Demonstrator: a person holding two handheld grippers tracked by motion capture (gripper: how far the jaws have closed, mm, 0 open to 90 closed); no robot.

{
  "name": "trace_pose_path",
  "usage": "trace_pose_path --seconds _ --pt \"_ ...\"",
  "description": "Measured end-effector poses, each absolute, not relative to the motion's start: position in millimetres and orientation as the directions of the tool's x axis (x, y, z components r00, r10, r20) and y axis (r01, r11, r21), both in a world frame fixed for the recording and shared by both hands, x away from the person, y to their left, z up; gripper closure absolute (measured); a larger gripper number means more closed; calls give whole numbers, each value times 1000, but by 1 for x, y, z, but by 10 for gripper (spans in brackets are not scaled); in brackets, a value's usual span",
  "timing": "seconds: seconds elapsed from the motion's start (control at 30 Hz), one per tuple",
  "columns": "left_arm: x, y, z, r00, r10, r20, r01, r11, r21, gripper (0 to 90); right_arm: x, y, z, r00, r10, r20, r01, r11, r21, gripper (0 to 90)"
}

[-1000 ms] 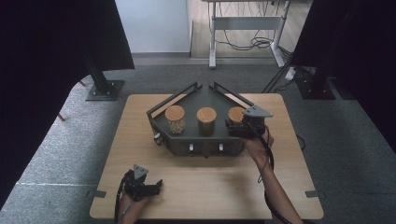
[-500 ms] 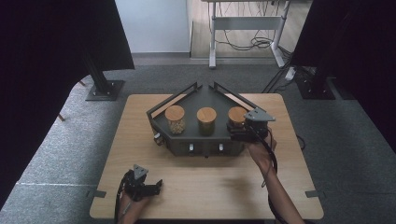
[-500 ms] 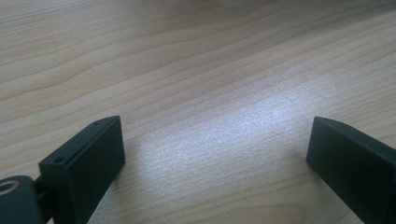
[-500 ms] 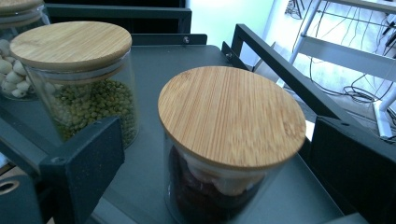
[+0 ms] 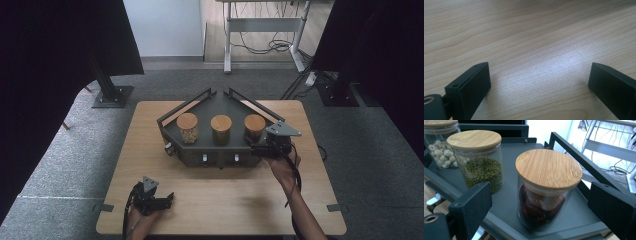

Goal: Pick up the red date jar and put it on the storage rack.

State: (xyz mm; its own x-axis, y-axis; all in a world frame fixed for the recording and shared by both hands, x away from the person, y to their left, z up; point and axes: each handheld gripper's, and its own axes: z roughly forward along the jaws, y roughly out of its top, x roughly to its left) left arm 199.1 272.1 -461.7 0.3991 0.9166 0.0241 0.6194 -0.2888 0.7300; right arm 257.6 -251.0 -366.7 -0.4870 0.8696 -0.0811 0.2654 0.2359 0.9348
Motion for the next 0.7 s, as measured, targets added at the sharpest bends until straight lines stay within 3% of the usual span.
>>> trace_pose_path --seconds 0.7 --pt "199 272 -462 400 916 24 618 -290 731 40 231 -262 -369 -502 859 -107 253 264 931 69"
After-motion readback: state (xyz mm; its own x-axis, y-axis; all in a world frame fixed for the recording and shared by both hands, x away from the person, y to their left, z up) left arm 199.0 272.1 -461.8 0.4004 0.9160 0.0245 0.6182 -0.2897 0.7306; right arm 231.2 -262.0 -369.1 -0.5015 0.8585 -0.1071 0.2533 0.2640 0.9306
